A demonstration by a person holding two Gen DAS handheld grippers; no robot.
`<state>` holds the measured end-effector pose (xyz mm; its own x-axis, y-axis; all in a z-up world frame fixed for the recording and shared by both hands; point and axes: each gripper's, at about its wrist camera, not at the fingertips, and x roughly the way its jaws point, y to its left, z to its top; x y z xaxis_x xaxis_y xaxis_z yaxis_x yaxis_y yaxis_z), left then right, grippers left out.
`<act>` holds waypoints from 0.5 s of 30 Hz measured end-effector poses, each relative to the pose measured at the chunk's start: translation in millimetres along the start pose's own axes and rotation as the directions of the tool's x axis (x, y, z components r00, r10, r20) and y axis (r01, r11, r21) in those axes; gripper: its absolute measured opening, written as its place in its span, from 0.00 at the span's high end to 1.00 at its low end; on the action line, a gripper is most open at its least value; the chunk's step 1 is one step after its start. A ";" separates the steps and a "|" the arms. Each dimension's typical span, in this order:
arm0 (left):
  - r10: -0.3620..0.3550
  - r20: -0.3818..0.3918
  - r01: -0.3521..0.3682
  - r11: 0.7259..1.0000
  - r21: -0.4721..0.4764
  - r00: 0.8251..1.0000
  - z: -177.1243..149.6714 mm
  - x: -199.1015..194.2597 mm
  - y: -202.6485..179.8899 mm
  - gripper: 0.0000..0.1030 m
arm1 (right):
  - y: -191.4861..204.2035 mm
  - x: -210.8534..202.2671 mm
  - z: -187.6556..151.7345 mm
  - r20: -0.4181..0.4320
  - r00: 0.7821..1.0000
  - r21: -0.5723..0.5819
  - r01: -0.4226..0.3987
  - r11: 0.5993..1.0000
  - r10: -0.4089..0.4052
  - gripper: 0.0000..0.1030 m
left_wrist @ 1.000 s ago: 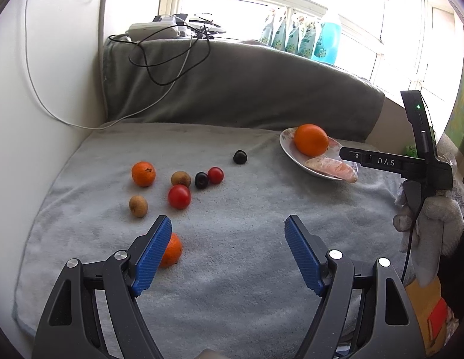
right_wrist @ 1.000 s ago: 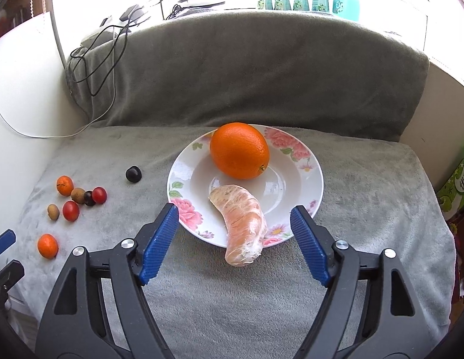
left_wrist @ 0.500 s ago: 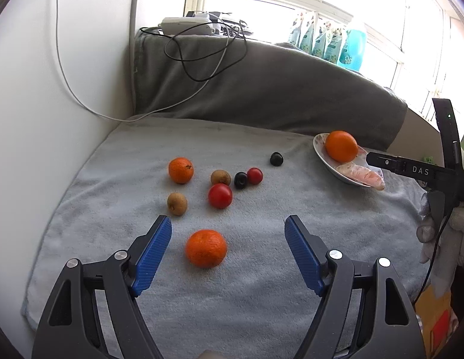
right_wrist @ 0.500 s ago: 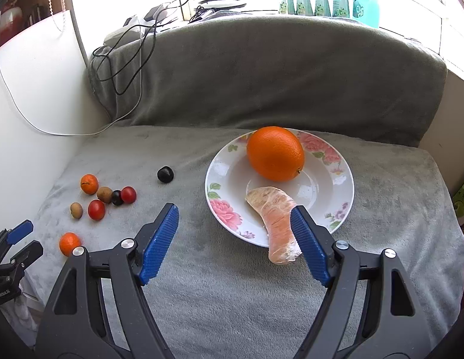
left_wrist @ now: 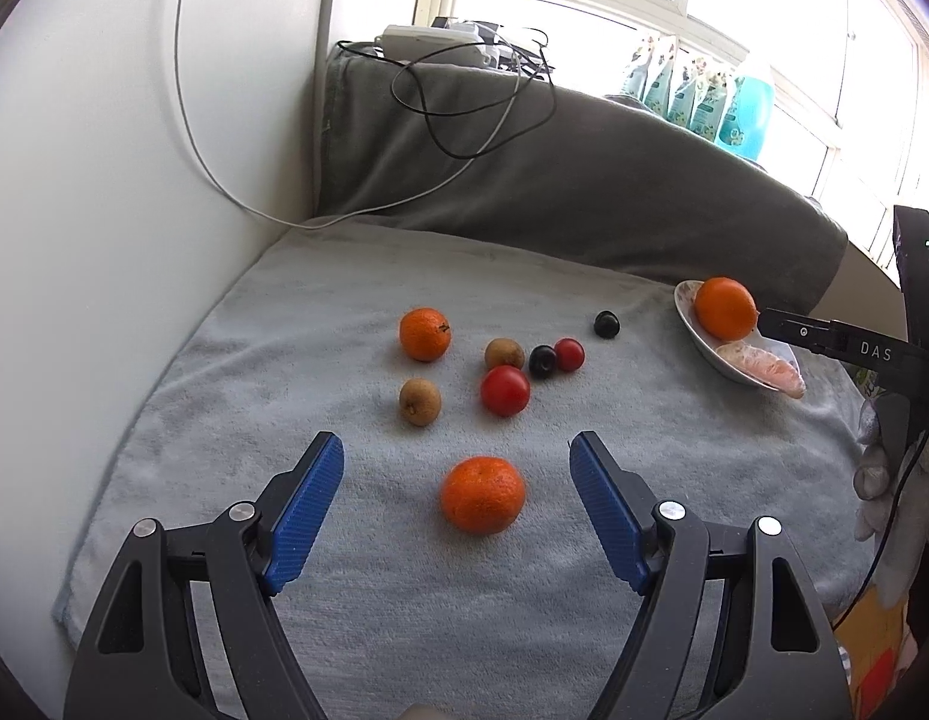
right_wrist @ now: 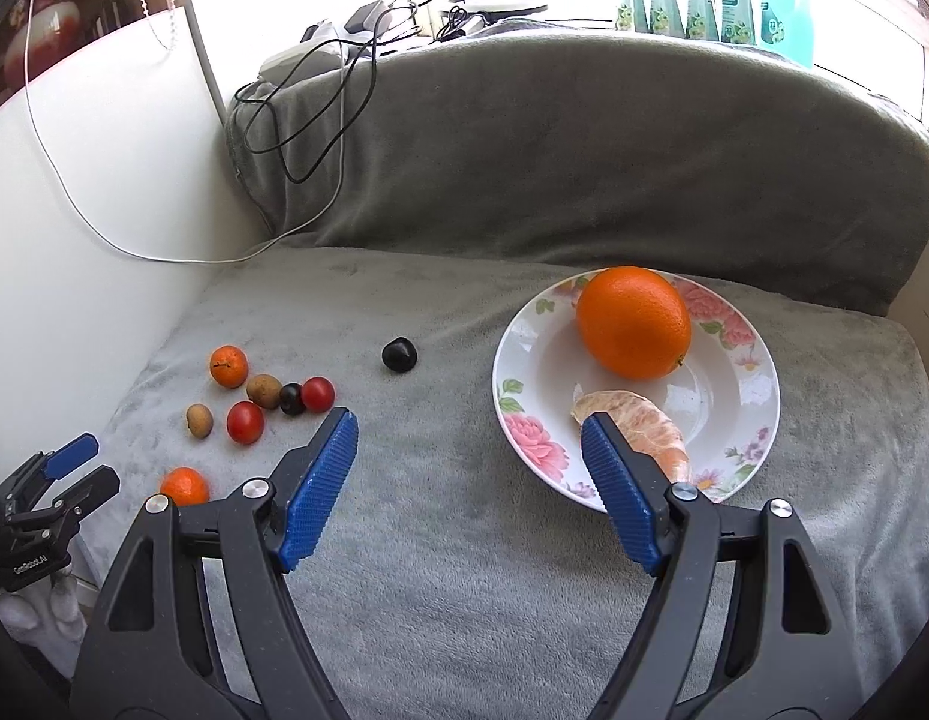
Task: Organize fruits
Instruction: 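Move the right tool toward the red cherry tomato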
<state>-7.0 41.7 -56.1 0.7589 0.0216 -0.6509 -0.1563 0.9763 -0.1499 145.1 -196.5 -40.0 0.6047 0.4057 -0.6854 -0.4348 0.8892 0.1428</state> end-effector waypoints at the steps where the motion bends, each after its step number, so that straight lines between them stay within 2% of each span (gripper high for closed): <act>1: 0.001 0.000 -0.001 1.000 -0.002 1.000 -0.3 0.3 1.2 0.24 | 2.6 1.5 0.8 -0.001 1.000 -0.008 -0.006 1.000 0.006 0.23; 15: -0.022 -0.021 0.022 1.000 -0.008 1.000 -6.6 5.0 1.6 0.24 | 26.0 28.5 12.5 -0.049 0.993 -0.027 -0.105 0.994 0.103 0.23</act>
<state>-7.6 42.0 -64.5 0.7486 -0.0047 -0.6630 -0.1448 0.9747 -0.1704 159.4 -159.1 -46.9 0.5232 0.4844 -0.7011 -0.5137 0.8357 0.1941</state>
